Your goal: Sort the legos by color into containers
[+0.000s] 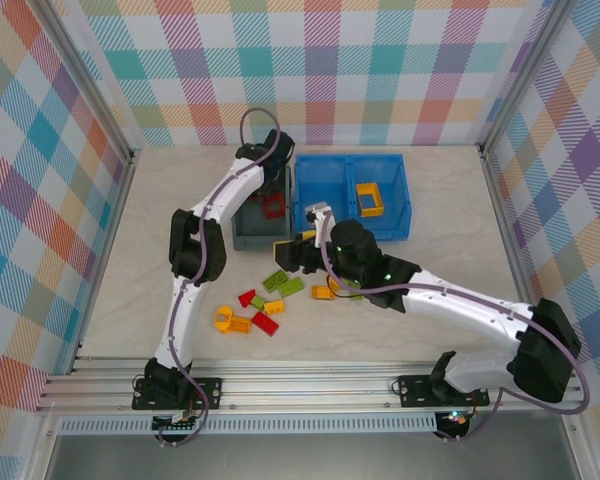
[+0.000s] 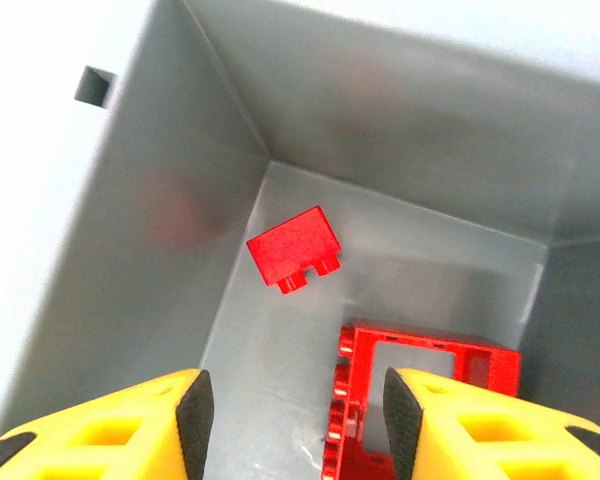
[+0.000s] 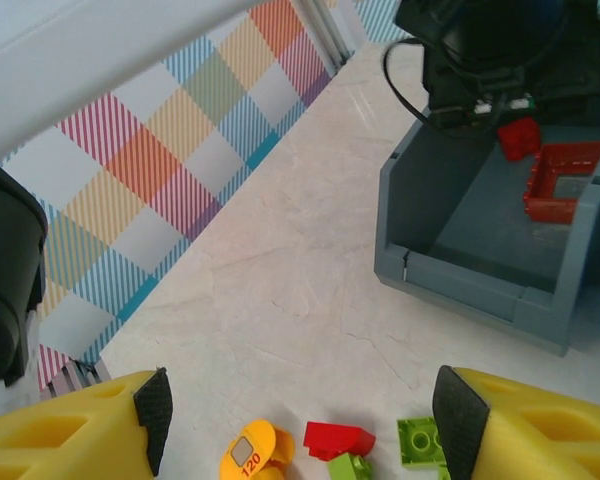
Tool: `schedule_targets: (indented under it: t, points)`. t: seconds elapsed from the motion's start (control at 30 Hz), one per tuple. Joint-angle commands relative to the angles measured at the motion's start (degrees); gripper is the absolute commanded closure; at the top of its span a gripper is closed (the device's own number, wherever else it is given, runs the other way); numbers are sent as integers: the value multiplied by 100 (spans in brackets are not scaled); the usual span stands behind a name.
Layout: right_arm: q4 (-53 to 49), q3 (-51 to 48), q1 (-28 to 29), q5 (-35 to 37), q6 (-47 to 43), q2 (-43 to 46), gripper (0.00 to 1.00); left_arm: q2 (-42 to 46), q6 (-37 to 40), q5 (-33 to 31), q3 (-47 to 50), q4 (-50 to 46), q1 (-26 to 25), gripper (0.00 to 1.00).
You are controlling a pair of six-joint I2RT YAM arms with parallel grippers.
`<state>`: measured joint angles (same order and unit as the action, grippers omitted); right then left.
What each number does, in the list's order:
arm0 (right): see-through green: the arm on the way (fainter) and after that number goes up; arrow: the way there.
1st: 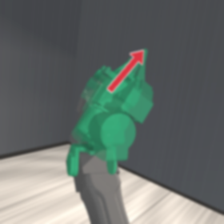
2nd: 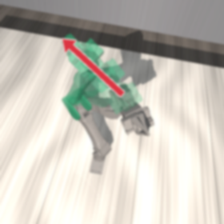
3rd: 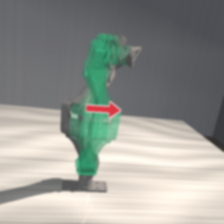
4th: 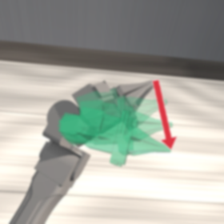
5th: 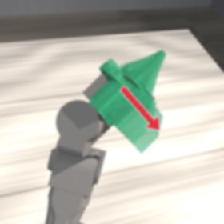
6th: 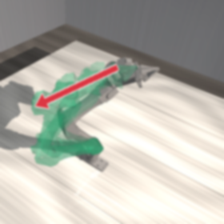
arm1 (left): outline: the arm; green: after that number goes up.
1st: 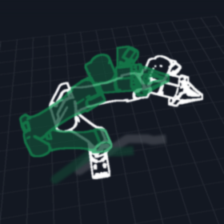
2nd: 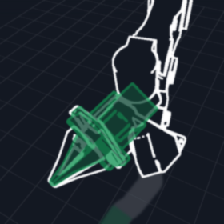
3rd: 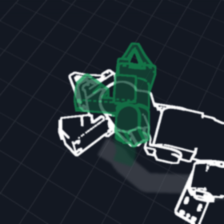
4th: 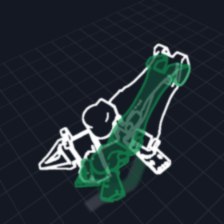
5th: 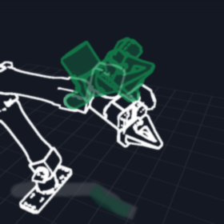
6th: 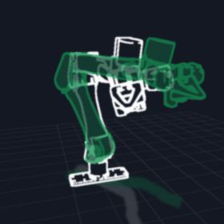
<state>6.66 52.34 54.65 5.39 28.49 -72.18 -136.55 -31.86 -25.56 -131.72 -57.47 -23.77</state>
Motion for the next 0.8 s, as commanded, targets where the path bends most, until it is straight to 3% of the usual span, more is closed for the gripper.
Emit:
schedule_targets:
  t: [0.0,0.1,0.23,0.4,0.53,0.63,0.77]
  points:
    - [-368,-247,-12,291,-185,432,29,1101,37,58,57,-47,-27,50]
    - [-1346,-272,-24,844,-121,747,28,1899,-137,159,523,20,-120,49]
    - [-3076,-71,-80,1466,279,828,30,3380,-202,500,2070,705,-520,48]
    - [-3668,189,-523,617,-179,262,32,5200,-725,502,4232,1385,-1491,46]
    - [-3830,693,-1032,-81,-753,-777,36,6582,-1549,256,5965,2017,-2497,42]
    - [-4114,1230,-1199,-168,-1037,-1609,38,7333,-2102,-69,6874,2267,-3167,42]
    - [-4436,1827,-1307,-23,-1272,-2512,40,7876,-2551,-377,7397,2100,-3795,42]
